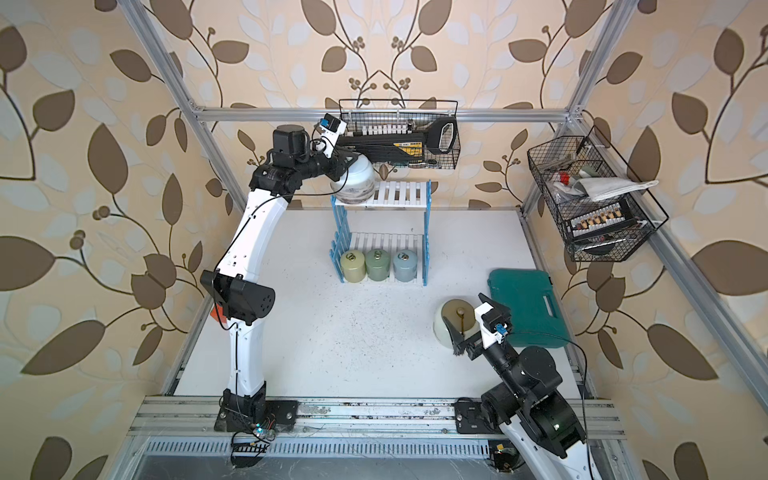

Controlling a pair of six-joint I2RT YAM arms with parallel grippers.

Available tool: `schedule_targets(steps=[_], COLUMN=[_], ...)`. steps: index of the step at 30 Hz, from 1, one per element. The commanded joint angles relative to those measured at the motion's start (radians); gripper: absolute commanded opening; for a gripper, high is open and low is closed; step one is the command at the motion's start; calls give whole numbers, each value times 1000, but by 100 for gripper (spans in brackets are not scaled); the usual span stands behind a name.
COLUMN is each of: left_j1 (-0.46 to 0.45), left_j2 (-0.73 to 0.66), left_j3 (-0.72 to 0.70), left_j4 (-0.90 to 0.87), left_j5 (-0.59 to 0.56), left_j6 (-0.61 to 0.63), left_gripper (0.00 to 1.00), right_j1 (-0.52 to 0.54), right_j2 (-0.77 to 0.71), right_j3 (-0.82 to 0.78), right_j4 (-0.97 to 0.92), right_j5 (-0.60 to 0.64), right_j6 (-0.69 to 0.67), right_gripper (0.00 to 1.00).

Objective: Remove the tea canisters from the shelf
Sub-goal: Pick up the tea canister from the shelf.

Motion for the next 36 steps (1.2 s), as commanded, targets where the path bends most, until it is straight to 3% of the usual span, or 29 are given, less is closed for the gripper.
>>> schedule_targets(steps=[1, 3, 4, 23, 36], left_j1=[8, 6, 6, -17, -28], left_j2=[14, 9, 9, -67, -177], left_j3=[29, 30, 30, 31, -11], left_j4=[7, 8, 9, 118, 173], left_j5=[-38, -34, -30, 12, 131], left_j6=[-3, -1, -2, -1, 7], left_gripper=[12, 1, 0, 0, 0], right_j1=[5, 5, 4, 3, 2], right_j2=[-9, -9, -10, -9, -9], right_j3=[13, 13, 13, 7, 5], right_j4=[8, 11, 8, 12, 13], right_j5=[11, 14, 9, 25, 15], right_j6=[-13, -13, -13, -16, -16], right_gripper=[99, 99, 99, 99, 99])
